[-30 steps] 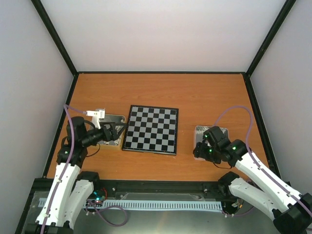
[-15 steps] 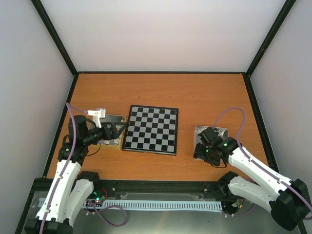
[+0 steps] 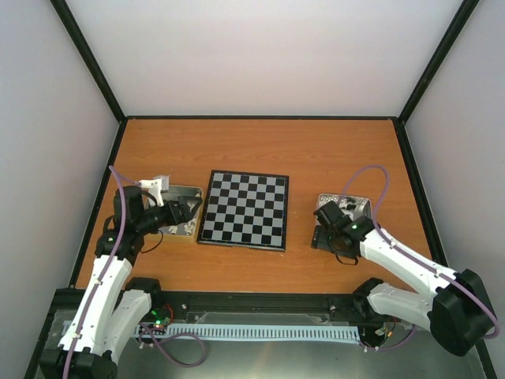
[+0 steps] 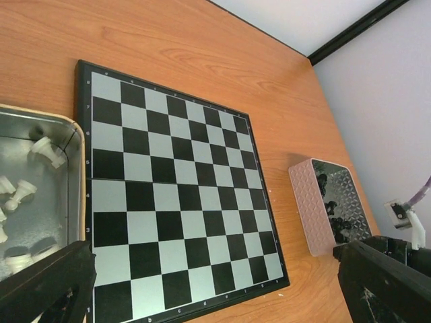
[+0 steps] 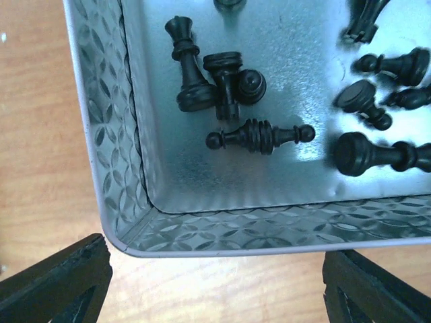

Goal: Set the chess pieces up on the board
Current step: Move the storage box to the center of the board.

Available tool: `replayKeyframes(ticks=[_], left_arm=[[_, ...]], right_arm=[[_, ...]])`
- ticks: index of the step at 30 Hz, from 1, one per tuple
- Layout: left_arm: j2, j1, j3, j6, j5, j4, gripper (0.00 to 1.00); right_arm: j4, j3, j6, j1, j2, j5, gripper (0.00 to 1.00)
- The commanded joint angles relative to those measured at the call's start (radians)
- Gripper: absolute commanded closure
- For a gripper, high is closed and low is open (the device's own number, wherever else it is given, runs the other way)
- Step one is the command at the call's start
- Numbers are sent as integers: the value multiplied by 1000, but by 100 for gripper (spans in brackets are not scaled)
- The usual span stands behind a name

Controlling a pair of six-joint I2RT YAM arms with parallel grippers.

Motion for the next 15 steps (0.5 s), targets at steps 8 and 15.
replayKeyframes(ticks=[8,15], left_arm=[[27,-5,49,-70,-106,-52,0],[28,-5,100,-85,-227,-149,0]], right_arm=[[182,83,-186,-115,143,152,13],[228,135,-232,-169,183,84,13]])
